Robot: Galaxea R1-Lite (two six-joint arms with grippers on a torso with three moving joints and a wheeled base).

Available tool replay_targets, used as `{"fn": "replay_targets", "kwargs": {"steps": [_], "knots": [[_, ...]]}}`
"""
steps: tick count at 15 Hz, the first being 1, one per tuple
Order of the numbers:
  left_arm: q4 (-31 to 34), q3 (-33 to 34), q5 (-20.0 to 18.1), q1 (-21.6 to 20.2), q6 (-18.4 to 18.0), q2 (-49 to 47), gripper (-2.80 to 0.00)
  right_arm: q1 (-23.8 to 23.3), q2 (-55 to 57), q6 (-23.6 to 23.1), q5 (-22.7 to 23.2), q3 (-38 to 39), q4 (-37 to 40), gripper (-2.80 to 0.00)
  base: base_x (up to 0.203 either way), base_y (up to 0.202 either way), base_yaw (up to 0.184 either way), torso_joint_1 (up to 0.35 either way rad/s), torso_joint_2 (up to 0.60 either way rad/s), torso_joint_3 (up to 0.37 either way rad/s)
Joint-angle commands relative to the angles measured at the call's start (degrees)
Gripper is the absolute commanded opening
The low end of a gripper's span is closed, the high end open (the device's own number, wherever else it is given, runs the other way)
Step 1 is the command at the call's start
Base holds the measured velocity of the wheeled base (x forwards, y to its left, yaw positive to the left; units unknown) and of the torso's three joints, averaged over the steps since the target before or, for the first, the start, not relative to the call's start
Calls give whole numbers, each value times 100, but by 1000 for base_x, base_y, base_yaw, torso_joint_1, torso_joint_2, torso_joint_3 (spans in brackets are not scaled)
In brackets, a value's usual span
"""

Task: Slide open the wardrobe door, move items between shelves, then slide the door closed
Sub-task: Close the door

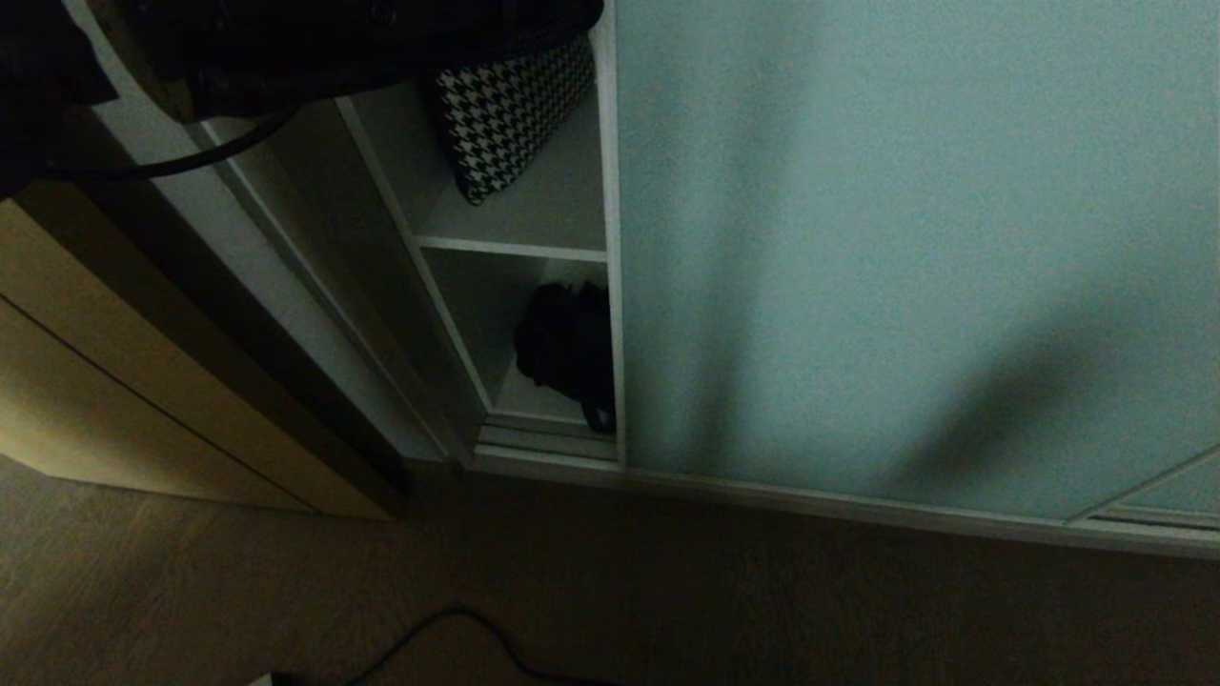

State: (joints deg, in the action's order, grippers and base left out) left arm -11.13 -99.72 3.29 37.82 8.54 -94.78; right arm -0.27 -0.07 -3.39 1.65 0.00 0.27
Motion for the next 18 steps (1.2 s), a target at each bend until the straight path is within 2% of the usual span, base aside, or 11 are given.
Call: {"fn": "replay_targets", "kwargs": {"steps": [1, 11, 18], "knots": [[-14, -180, -2, 32, -14, -60, -280, -8, -1, -4, 2, 0, 0, -280, 0, 0, 0, 0, 0, 0], [-96, -419, -36, 57, 69, -742, -280, 0, -1, -4, 2, 0, 0, -280, 0, 0, 0, 0, 0, 0], [-215, -409, 13, -162, 69, -848, -280, -1, -1, -4, 2, 0, 0, -280, 0, 0, 0, 0, 0, 0]]}}
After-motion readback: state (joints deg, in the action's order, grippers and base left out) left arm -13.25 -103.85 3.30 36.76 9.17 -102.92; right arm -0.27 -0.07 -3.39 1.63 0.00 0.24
